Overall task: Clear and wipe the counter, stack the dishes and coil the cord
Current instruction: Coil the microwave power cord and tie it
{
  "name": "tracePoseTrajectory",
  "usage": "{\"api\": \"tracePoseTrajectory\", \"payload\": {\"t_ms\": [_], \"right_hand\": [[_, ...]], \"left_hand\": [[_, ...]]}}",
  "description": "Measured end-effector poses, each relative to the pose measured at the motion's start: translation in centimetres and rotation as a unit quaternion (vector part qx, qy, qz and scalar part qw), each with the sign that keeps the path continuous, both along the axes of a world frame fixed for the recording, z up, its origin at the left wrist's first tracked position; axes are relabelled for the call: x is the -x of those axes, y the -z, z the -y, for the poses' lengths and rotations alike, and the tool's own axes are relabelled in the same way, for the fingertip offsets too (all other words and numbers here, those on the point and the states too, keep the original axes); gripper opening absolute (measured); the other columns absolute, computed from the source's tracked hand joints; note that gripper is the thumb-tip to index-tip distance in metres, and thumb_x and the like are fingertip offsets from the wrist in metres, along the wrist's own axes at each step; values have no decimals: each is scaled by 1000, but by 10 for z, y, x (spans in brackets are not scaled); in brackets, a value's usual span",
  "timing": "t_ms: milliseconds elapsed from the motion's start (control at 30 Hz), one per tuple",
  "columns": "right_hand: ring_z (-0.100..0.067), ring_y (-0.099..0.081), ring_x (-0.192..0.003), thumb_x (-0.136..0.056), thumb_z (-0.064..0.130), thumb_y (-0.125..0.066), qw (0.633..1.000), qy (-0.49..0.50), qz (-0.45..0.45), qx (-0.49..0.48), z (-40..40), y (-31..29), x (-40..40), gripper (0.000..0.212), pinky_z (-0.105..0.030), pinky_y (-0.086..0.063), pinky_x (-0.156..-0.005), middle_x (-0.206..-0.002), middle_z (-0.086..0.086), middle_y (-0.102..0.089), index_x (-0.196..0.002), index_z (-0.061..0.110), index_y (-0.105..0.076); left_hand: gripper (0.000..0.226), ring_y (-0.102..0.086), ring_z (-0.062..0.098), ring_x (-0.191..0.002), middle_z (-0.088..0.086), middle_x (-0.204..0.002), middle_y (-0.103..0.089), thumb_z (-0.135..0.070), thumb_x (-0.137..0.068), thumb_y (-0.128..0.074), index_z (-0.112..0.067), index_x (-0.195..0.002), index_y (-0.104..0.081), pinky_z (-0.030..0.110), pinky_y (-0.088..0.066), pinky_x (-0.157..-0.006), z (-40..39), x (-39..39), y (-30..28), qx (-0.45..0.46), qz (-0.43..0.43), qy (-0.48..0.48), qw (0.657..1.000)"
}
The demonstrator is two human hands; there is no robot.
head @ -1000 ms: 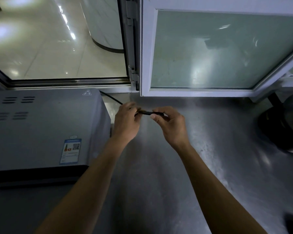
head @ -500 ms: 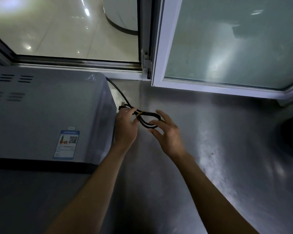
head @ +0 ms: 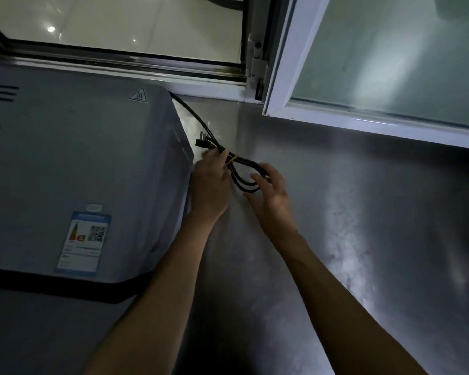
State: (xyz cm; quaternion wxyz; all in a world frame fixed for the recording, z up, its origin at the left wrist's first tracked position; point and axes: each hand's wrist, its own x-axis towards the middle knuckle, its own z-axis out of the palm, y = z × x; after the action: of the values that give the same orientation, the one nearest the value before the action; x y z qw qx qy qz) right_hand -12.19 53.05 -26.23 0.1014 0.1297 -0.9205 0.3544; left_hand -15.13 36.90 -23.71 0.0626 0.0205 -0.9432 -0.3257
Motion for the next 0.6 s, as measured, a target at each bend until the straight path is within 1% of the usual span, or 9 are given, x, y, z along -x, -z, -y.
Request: {"api": "tracePoseTrajectory", "payload": {"t_ms": [100, 167, 233, 300, 367, 467, 533, 600], "right_hand": [[-40, -55, -122, -89, 20, -65, 1000, 6, -7, -14, 7, 10, 9, 37, -41, -53, -95, -136, -25, -51, -121, 1, -62], [-39, -53, -123, -88, 11, -69, 999, -1, 15, -29, 10, 18, 13, 37, -45, -54, -96, -137, -25, -51, -123, 0, -62], [-37, -53, -123, -87, 5, -70, 999, -10, 30, -31, 11, 24, 13, 39, -45, -52, -98, -137, -22, -51, -125, 3, -61], [-36, -53, -121, -87, 3, -68, 999, -13, 30, -31, 12, 27, 12, 38, -44, -51, -99, -136, -21, -52, -125, 4, -61], [-35, -53, -120, -87, 2, -67, 999, -13, 31, -32, 12, 25, 12, 40, -43, -50, -99, -136, -20, -53, -126, 5, -61], [-35, -53, -121, -88, 3, -65, 999, -15, 35, -38, 12, 21, 11, 43, -44, -48, -102, -138, -19, -53, -131, 4, -57], [-35, -53, -122, -88, 2, -64, 998, -13, 44, -35, 11, 13, 12, 46, -44, -47, -103, -138, -18, -53, -134, 4, -56], [-34, -54, -119, -88, 1, -62, 999, -8, 42, -29, 10, 4, 12, 45, -45, -47, -101, -135, -17, -55, -132, 4, -56]], "left_hand": [[34, -58, 29, -110, 5, -127, -57, -15, -95, -48, -16, -127, -59, 45, -50, -95, 4, 7, 5, -4, 17, 14, 1000], [33, -59, 28, -105, 3, -124, -57, -23, -93, -45, -17, -122, -60, 46, -50, -90, 6, 12, 8, 4, 28, 8, 1000], [30, -58, 28, -107, 5, -125, -59, -21, -93, -49, -14, -118, -63, 44, -49, -94, 9, 12, 13, 10, 38, -2, 999], [29, -58, 26, -108, 6, -124, -60, -17, -93, -51, -12, -118, -64, 41, -48, -97, 10, 11, 17, 9, 38, -2, 999], [33, -58, 24, -109, 3, -123, -60, -23, -93, -47, -15, -121, -63, 43, -48, -96, 12, 12, 21, 12, 46, -2, 999], [39, -57, 22, -115, 1, -128, -59, -29, -93, -46, -18, -128, -60, 42, -48, -99, 11, 12, 27, 7, 61, -16, 998], [39, -56, 21, -116, 0, -129, -58, -29, -93, -47, -19, -129, -59, 42, -48, -99, 9, 10, 24, 0, 63, -17, 998], [39, -56, 22, -117, 0, -129, -58, -30, -93, -47, -19, -128, -58, 43, -48, -99, 9, 7, 21, -1, 68, -14, 998]]}}
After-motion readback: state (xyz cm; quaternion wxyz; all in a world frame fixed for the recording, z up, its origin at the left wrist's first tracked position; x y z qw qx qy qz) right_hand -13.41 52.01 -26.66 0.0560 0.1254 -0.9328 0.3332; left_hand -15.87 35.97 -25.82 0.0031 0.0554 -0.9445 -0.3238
